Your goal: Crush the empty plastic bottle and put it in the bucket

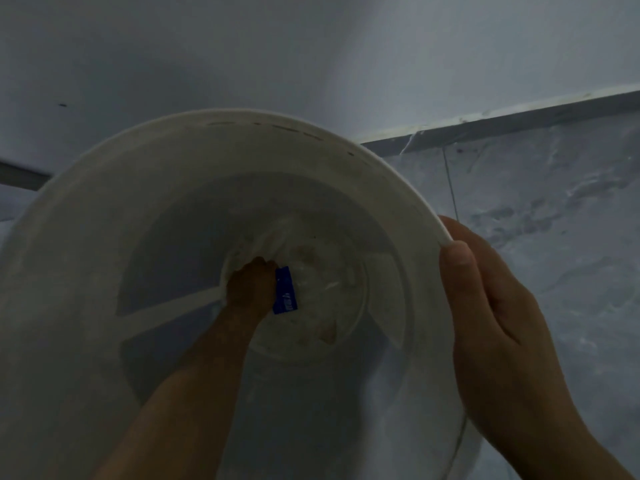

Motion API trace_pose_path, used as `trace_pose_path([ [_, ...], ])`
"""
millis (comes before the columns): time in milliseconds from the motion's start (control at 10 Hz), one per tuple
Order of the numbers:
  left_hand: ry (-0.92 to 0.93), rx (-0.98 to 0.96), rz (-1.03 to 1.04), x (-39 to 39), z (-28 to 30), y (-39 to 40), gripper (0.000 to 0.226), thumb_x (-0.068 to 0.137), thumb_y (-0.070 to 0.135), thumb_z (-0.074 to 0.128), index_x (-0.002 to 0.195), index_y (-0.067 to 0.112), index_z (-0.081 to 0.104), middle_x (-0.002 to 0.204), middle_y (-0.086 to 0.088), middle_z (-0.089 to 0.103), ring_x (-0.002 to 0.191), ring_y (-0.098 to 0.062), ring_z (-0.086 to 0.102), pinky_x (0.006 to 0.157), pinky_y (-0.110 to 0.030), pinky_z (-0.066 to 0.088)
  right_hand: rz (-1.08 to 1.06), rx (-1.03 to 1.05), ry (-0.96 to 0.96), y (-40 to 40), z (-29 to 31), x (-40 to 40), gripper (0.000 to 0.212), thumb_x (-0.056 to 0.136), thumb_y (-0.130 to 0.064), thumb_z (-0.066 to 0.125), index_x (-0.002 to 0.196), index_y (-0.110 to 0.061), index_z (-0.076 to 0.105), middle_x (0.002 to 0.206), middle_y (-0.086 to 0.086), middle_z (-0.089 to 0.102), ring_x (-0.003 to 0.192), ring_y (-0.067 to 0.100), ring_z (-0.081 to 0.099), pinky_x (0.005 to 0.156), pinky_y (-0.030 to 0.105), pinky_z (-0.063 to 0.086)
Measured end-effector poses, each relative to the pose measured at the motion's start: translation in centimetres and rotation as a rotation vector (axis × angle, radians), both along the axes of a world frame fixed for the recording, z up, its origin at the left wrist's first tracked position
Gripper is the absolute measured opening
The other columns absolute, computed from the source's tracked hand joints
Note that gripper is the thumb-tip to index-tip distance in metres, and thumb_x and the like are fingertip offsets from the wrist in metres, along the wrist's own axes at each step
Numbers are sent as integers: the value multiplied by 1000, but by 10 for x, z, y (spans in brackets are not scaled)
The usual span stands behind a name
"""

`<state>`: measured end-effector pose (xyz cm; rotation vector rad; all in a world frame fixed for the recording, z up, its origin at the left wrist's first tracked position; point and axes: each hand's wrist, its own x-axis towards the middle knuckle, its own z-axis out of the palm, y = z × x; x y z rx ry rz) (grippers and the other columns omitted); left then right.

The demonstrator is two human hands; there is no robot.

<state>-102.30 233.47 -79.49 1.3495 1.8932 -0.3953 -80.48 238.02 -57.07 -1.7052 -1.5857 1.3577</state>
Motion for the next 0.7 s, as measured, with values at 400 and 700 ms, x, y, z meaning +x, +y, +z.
trace_pose_path([
  [400,-23,97,149,7,12,-7,35,96,13,35,128,2,43,136,-20,46,120,-28,47,101,-34,36,-17,6,25,-1,-2,1,31,83,-52,27,99,-48,54,93,-13,63,91,-10,52,67,-3,37],
  [700,-178,185,246,24,118,-37,30,96,17,36,115,5,56,116,-18,60,103,-30,56,85,-31,43,27,-18,-18,3,3,-3,43,89,-43,21,118,-30,51,99,1,60,94,12,54,70,15,40],
])
